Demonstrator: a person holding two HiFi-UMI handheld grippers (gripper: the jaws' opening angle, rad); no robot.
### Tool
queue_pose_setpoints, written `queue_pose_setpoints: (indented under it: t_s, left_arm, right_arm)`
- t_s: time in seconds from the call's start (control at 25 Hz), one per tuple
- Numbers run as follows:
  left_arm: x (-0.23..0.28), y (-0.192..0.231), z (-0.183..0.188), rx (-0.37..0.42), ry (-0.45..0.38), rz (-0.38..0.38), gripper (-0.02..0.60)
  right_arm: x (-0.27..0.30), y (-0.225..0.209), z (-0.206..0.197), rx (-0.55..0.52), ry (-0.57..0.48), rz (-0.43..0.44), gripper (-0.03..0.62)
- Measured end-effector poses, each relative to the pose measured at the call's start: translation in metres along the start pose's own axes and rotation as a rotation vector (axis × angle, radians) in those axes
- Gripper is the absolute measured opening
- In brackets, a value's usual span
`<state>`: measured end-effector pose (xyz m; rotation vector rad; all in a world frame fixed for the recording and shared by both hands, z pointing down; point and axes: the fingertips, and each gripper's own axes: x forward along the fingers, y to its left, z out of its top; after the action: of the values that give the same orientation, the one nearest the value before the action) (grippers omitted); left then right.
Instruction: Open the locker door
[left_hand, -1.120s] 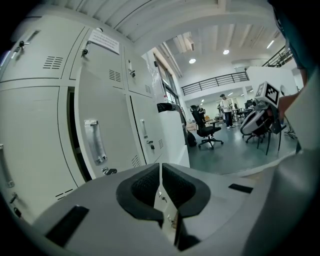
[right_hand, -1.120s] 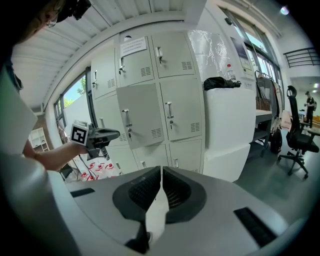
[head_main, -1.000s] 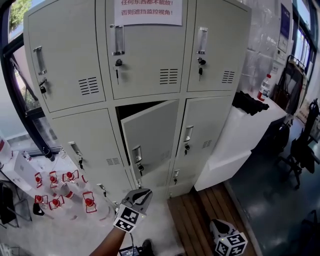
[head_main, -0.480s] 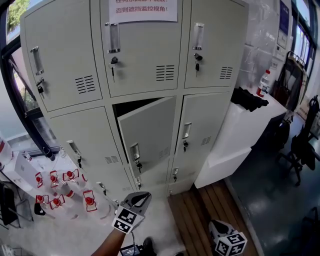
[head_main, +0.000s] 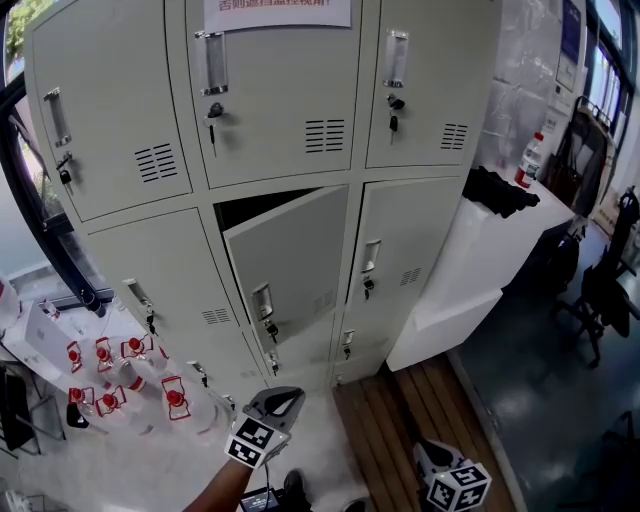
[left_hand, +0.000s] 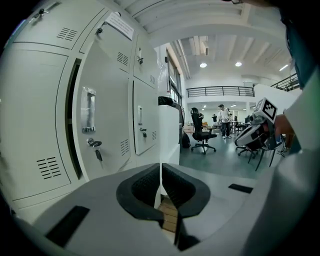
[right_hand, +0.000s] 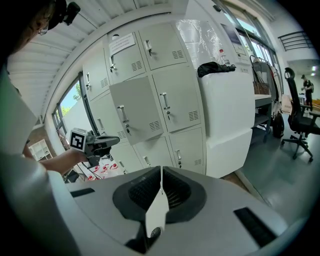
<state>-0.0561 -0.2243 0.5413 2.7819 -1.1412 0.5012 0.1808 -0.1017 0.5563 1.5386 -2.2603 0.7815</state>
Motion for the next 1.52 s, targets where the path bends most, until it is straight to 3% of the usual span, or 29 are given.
queue_pose_setpoints:
  t_s: [0.72, 1.52]
  left_arm:
    - [0.047, 0.003, 0.003, 0.008, 0.036, -0.058, 0.028]
    - [0.061, 0.003, -0.011, -0.013, 0.074, -0.082, 0.028]
  right_arm:
    - [0.029, -0.021, 0.012, 0.045, 0.019, -0.006, 0.038]
    - [0.052, -0.031, 0.012, 0.058, 0.038, -0.006, 0.038]
